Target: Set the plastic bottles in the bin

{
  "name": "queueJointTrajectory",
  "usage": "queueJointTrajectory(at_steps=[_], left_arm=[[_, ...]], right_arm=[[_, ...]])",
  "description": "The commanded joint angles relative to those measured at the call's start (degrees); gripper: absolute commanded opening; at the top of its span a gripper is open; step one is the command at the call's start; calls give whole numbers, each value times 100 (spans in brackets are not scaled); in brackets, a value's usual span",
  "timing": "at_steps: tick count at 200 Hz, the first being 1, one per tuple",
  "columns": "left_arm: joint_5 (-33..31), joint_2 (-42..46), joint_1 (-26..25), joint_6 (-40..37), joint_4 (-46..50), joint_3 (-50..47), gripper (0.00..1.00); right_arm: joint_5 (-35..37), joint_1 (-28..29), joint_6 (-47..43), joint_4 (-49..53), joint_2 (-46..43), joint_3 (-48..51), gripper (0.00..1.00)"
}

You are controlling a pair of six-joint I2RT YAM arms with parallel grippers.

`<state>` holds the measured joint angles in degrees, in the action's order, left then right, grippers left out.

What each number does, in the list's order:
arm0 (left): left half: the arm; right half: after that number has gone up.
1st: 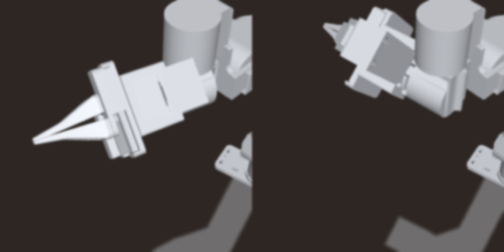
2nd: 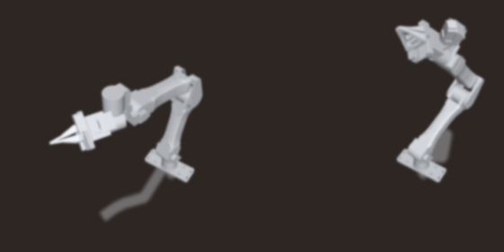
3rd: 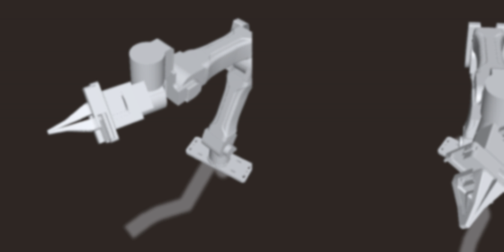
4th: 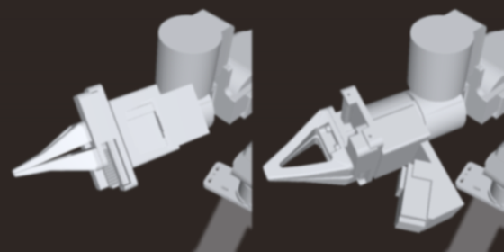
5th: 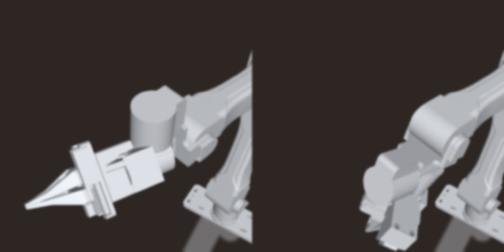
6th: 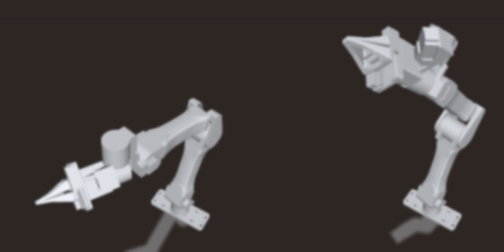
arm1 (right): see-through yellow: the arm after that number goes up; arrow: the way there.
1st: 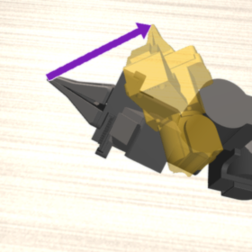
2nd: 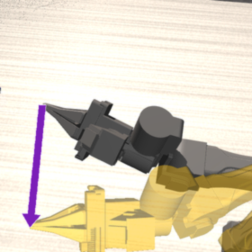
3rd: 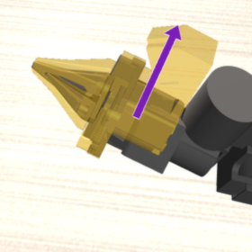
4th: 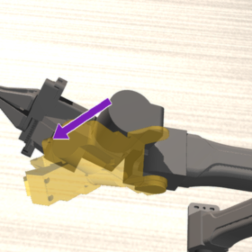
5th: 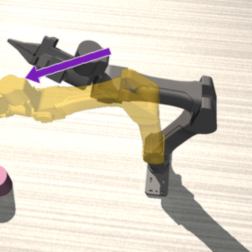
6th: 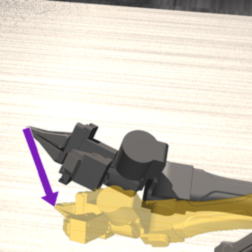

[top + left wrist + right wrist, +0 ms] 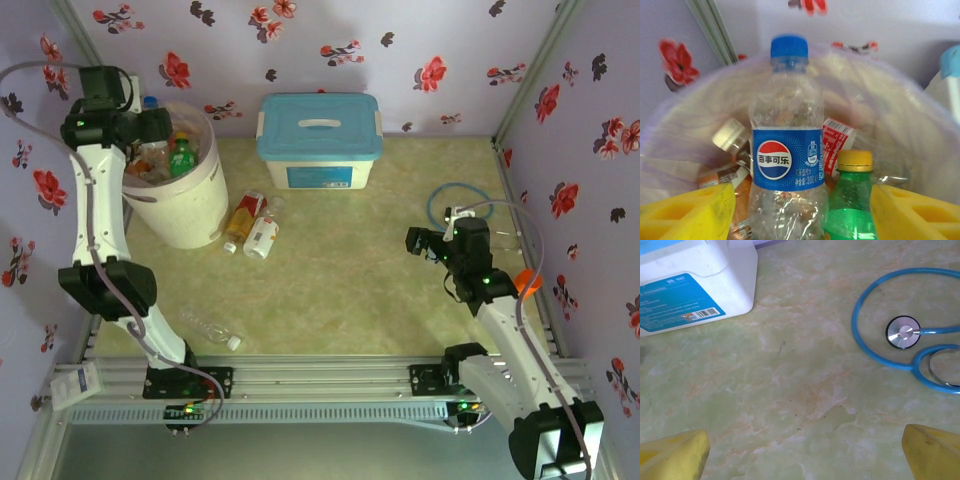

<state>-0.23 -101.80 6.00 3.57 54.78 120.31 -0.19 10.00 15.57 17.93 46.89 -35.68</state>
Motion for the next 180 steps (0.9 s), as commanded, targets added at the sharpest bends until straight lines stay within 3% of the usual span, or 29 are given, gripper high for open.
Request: queueJointTrajectory(at_steps=[1,27,49,86,153,180], left_arm=[[-93,-186,-22,150,-189,-212,76],[-93,-332,-29,166,-365,-263,79],[-124,-462,-28,153,-337,-228,71],[-287,-463,-28,128,-342,-250,50],[-789,99,-29,-101,483,5,50],[-712,187,-27,-133,734,-129,50]], right_arm=[[83,-42,-45,68,-164,-51,99],[89,-43,-63,59,-139,-28,99],[63,-42,-28,-20,-98,-24,99],[71,-42,-46,-2,-98,-18,99],[82,-42,-50,-53,-83,4,99],[7,-42,-11,-189,62,-14,99]])
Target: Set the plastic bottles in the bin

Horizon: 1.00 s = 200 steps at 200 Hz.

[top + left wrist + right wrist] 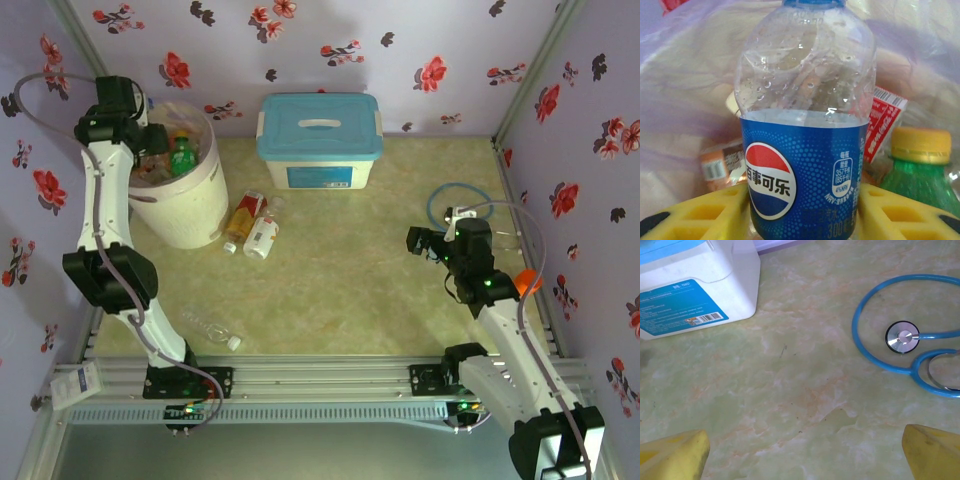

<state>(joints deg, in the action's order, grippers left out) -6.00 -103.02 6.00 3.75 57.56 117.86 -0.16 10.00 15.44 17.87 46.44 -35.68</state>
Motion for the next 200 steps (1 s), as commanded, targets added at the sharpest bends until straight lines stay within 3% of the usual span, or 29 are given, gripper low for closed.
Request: queueJointTrajectory(at_steps=[1,62,71,84,94,127,166,200], left_arm=[[-123,309,-28,-149,462,102,50],[433,-275,-28,-155,446,193,50],[484,-438,-26,-134,509,358,56],[501,-592,-29,-99,578,587,73],[552,-575,-25,-72,514,607,81],[587,-362,-16,-143,284,659,85],[587,-248,24,-92,327,1074,83],[565,-147,24,37,79,641,65]], right_arm=[[2,-42,7,-185,118,-16,99],[32,-42,-37,-122,130,-54,99],[42,-42,-36,-114,126,-53,99],[43,-43,-30,-120,124,-53,99],[43,-42,-24,-125,130,-53,99],[26,-43,-23,-167,211,-57,99],[-1,-43,16,-218,269,-54,99],[-36,-45,56,-248,262,-7,99]])
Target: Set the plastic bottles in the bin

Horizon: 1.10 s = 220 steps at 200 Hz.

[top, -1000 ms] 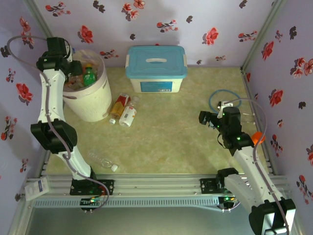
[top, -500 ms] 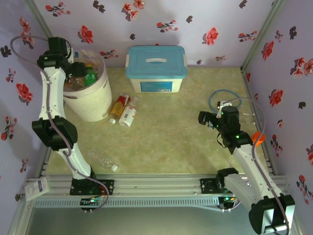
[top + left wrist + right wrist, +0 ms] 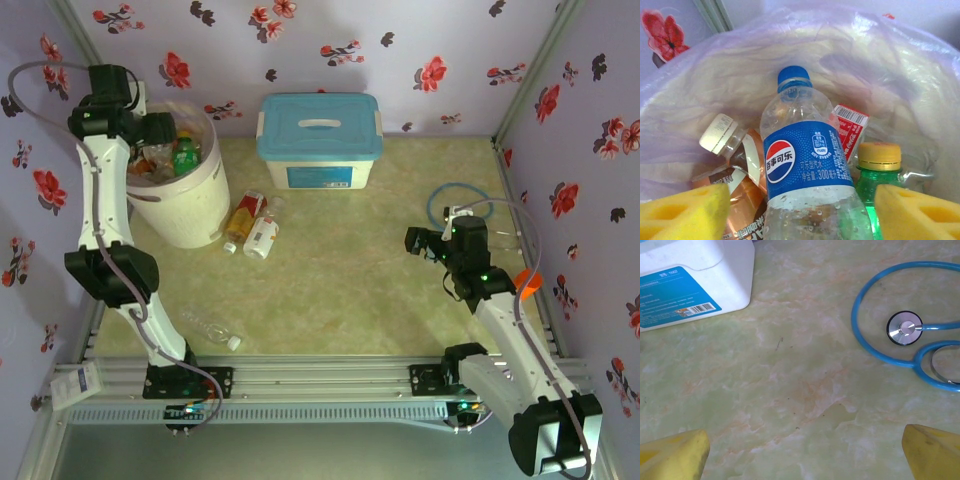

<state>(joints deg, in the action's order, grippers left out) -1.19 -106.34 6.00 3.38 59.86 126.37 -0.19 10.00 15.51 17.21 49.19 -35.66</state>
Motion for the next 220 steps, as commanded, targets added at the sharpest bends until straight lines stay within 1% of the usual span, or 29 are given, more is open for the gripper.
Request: queueJointTrajectory(at_steps=[1,37,55,74,80,86,99,105,109,123,139,149,159,167,176,194,220], left_arm=[[88,185,24,79,-155,-227,65],[206,232,15,309,-522,-839,49],[257,181,6,367,-606,-921,49],[257,173,7,364,-589,-726,49],[251,184,11,355,-568,-610,50],[245,201,11,350,-513,-458,53],[169,278,7,369,-336,-147,66],[106,378,8,393,-319,-90,74],[55,460,7,417,-319,-93,77],[-192,813,-36,443,-326,-187,82],[-589,1356,-199,617,-237,-473,87],[-843,1786,-416,763,-178,-802,90],[-1125,2211,-740,851,-125,-1172,95],[-1372,2526,-1041,917,-57,-1412,96],[-1702,2847,-1353,1097,46,-1672,95],[-2048,3413,-1953,1585,431,-2162,95],[-2098,4074,-2347,2703,1064,-3045,94]], right_arm=[[-34,-44,49,-178,-14,-10,99],[19,-46,-17,-96,-85,-29,99],[19,-45,-13,-99,-85,-28,99],[-8,-47,-4,-89,-102,-44,99],[-17,-42,-11,-71,-100,-61,99],[-17,-42,-25,-56,-100,-77,99],[5,-42,-44,-44,-109,-83,99],[17,-42,-39,-54,-111,-87,99],[19,-47,-32,-65,-100,-75,99],[5,-42,-4,-140,-80,-51,99],[-8,-42,-10,-192,-37,-21,99],[9,-42,-35,-230,23,-18,99],[11,-42,-42,-281,97,-18,99],[2,-42,-52,-325,164,-30,99],[-21,-42,-63,-322,245,-87,99],[-82,-43,-83,-377,364,-168,99],[-99,-42,-105,-433,467,-246,99]])
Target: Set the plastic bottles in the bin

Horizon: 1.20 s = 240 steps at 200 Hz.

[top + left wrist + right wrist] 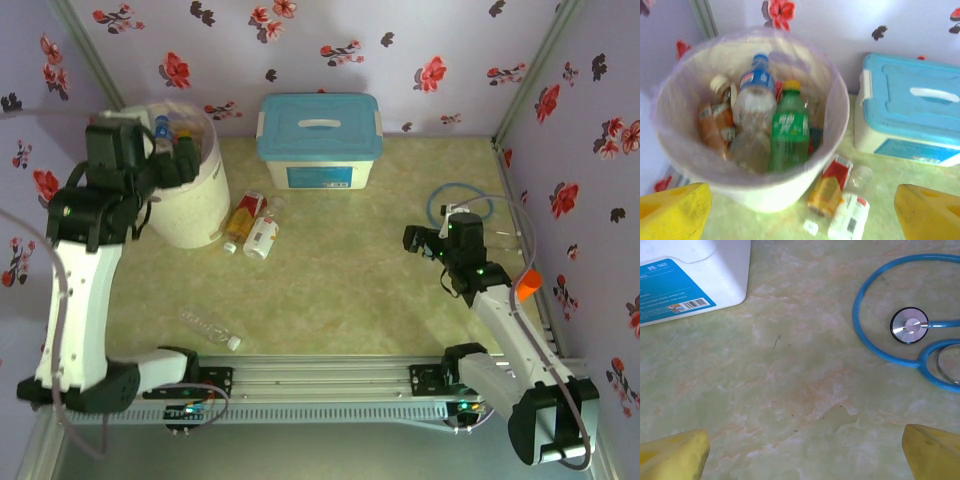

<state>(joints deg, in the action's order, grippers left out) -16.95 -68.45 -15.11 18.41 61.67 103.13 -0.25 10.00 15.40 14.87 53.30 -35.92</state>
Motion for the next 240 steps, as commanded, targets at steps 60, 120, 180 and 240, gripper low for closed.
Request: queueJointTrajectory(at_steps=[60,120,180,240], left_arm=[[-234,872,-1032,3897,1673,-2742,93],[553,1173,-1091,4943,869,-4675,91],[747,913,-1069,5423,267,-5661,88],[1064,726,-960,5886,101,-6380,86]], right_arm=[[-163,-42,-103,-261,221,-320,99],[-54,-42,-195,-272,234,-284,99],[82,-48,-353,-101,164,-284,99],[128,-42,-415,-81,164,-284,99]])
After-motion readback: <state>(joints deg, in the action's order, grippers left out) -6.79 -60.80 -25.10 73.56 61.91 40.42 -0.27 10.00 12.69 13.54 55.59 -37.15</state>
